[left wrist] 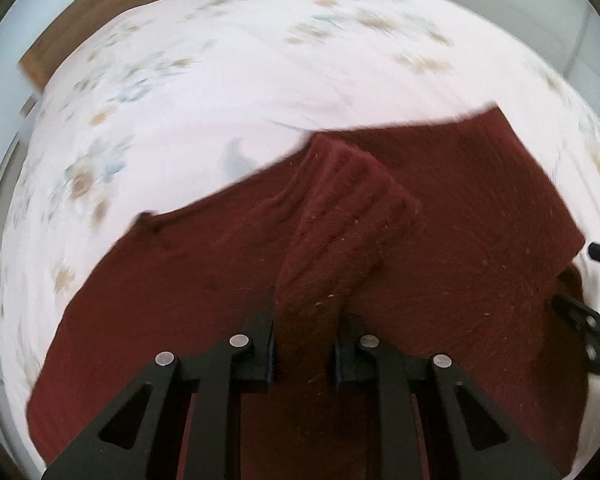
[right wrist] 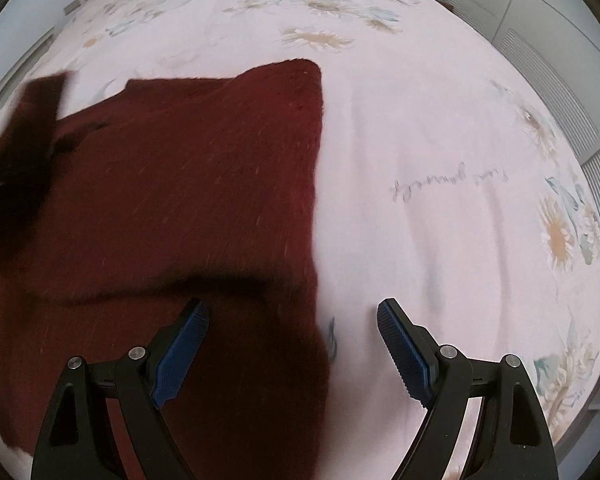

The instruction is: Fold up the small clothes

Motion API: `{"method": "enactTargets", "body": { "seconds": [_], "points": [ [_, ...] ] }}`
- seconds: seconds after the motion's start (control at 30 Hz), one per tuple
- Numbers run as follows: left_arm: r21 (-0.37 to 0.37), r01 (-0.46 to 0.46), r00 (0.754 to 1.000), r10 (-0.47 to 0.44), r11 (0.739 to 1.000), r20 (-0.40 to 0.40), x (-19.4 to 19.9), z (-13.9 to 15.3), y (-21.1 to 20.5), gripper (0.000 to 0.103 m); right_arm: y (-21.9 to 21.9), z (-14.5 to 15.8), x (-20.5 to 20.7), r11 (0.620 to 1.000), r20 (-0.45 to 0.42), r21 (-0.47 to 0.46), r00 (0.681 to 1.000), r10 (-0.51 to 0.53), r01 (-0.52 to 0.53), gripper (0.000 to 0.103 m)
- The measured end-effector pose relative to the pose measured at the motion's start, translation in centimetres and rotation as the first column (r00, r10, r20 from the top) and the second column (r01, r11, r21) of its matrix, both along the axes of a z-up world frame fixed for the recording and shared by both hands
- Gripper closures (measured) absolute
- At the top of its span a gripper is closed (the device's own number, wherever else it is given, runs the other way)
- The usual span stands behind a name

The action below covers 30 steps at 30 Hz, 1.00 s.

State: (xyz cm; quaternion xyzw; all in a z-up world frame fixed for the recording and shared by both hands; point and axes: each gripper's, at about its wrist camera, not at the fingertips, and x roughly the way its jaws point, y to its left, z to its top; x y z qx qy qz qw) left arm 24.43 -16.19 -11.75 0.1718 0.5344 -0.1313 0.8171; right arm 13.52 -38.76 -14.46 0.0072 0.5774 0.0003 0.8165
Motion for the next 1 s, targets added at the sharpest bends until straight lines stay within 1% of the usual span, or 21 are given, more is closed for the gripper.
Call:
{"method": "enactTargets", "body": {
  "seconds": [0.1, 0.13, 0.17, 0.2, 0.23, 0.3, 0.37, 0.4, 0.47, 0.5, 0.57, 0.6, 0.67, 0.73, 0.77, 0.83, 0.87, 0.9, 0.93, 0.97, 1.0],
  "points": [
    [-0.033, -0.059, 0.997, 0.061, 0.998, 0.042, 0.2, 1.4, 3.7, 0.086, 0.1, -0.5, 1.4, 1.0, -0.001, 0.021, 1.0, -0.011, 0.011, 0.016],
    [-0.046, -0.083, 0.995, 0.086, 0.995, 0.054, 0.5, 1.7, 4.9, 0.086, 0.1, -0.6, 1.7, 0.999, 0.01, 0.03, 1.0, -0.022, 0.021, 0.022],
    [-0.061, -0.105, 0.992, 0.109, 0.993, 0.062, 0.2, 1.8, 5.8, 0.086, 0.2, -0.7, 2.0, 0.999, 0.013, 0.035, 1.0, -0.024, 0.024, 0.051],
    [-0.086, -0.139, 0.987, 0.145, 0.986, 0.071, 0.3, 1.9, 7.0, 0.086, 0.2, -1.0, 2.2, 0.999, 0.007, 0.042, 1.0, -0.022, 0.022, 0.07],
    [-0.103, -0.167, 0.982, 0.175, 0.981, 0.074, 0.3, 1.8, 7.8, 0.086, 0.2, -1.1, 2.3, 0.998, 0.003, 0.059, 1.0, -0.027, 0.027, 0.083],
    [-0.128, -0.216, 0.972, 0.225, 0.968, 0.067, 0.4, 1.1, 9.3, 0.086, -0.1, -1.3, 2.4, 0.995, 0.005, 0.084, 0.999, -0.05, 0.049, 0.084],
    [-0.125, -0.244, 0.966, 0.253, 0.962, 0.06, 0.0, 0.6, 10.2, 0.086, -0.3, -1.4, 2.2, 0.993, 0.004, 0.102, 0.998, -0.062, 0.062, 0.085],
    [-0.123, -0.259, 0.963, 0.266, 0.958, 0.041, -1.0, -0.1, 10.9, 0.085, -0.4, -1.3, 2.1, 0.992, 0.002, 0.107, 0.998, -0.064, 0.063, 0.085],
    [-0.122, -0.285, 0.958, 0.287, 0.951, -0.003, -1.4, -1.0, 11.8, 0.085, -0.5, -1.3, 1.9, 0.992, -0.004, 0.11, 0.998, -0.061, 0.061, 0.085],
    [-0.123, -0.304, 0.953, 0.302, 0.945, -0.035, -2.7, -1.7, 12.4, 0.083, -0.5, -1.2, 1.9, 0.992, -0.008, 0.111, 0.998, -0.058, 0.059, 0.085],
    [-0.129, -0.333, 0.942, 0.326, 0.934, -0.074, -3.7, -2.4, 13.7, 0.082, -0.3, -1.1, 1.8, 0.993, -0.016, 0.107, 0.999, -0.052, 0.054, 0.084],
    [-0.151, -0.352, 0.935, 0.342, 0.924, -0.09, -4.0, -2.5, 14.5, 0.08, -0.4, -1.2, 1.9, 0.994, -0.02, 0.101, 0.999, -0.049, 0.051, 0.084],
    [-0.168, -0.375, 0.927, 0.363, 0.912, -0.099, -4.2, -2.1, 15.3, 0.073, -0.2, -1.1, 2.0, 0.995, -0.027, 0.089, 0.999, -0.043, 0.045, 0.083],
    [-0.166, -0.391, 0.919, 0.378, 0.905, -0.109, -4.3, -1.8, 16.0, 0.06, 0.0, -0.9, 1.9, 0.996, -0.029, 0.079, 0.999, -0.034, 0.037, 0.082],
    [-0.162, -0.396, 0.917, 0.38, 0.904, -0.12, -4.4, -1.7, 16.3, 0.057, 0.1, -0.7, 1.8, 0.997, -0.031, 0.072, 0.999, -0.03, 0.032, 0.078],
    [-0.157, -0.413, 0.906, 0.388, 0.897, -0.168, -5.0, -1.3, 17.0, 0.042, 0.0, -0.4, 1.4, 0.998, -0.034, 0.062, 0.999, -0.03, 0.032, 0.073],
    [-0.156, -0.42, 0.901, 0.391, 0.894, -0.189, -5.0, -1.2, 17.3, 0.038, 0.0, -0.1, 1.2, 0.998, -0.033, 0.064, 0.999, -0.027, 0.029, 0.072],
    [-0.159, -0.431, 0.895, 0.398, 0.888, -0.2, -5.0, -0.9, 17.9, 0.025, 0.0, 0.1, 1.0, 0.998, -0.032, 0.064, 0.999, -0.023, 0.025, 0.07],
    [-0.158, -0.436, 0.893, 0.403, 0.886, -0.201, -5.0, -0.4, 18.3, 0.013, 0.0, 0.4, 0.8, 0.998, -0.031, 0.058, 0.999, -0.02, 0.022, 0.06],
    [-0.153, -0.437, 0.893, 0.406, 0.887, -0.197, -4.8, 0.1, 18.8, 0.009, -0.1, 0.7, 0.6, 0.999, -0.028, 0.045, 0.999, -0.018, 0.019, 0.047],
    [-0.151, -0.437, 0.893, 0.408, 0.887, -0.189, -4.4, 0.6, 19.0, 0.005, -0.1, 1.0, 0.4, 0.999, -0.022, 0.031, 1.0, -0.015, 0.015, 0.042]
  ]
}}
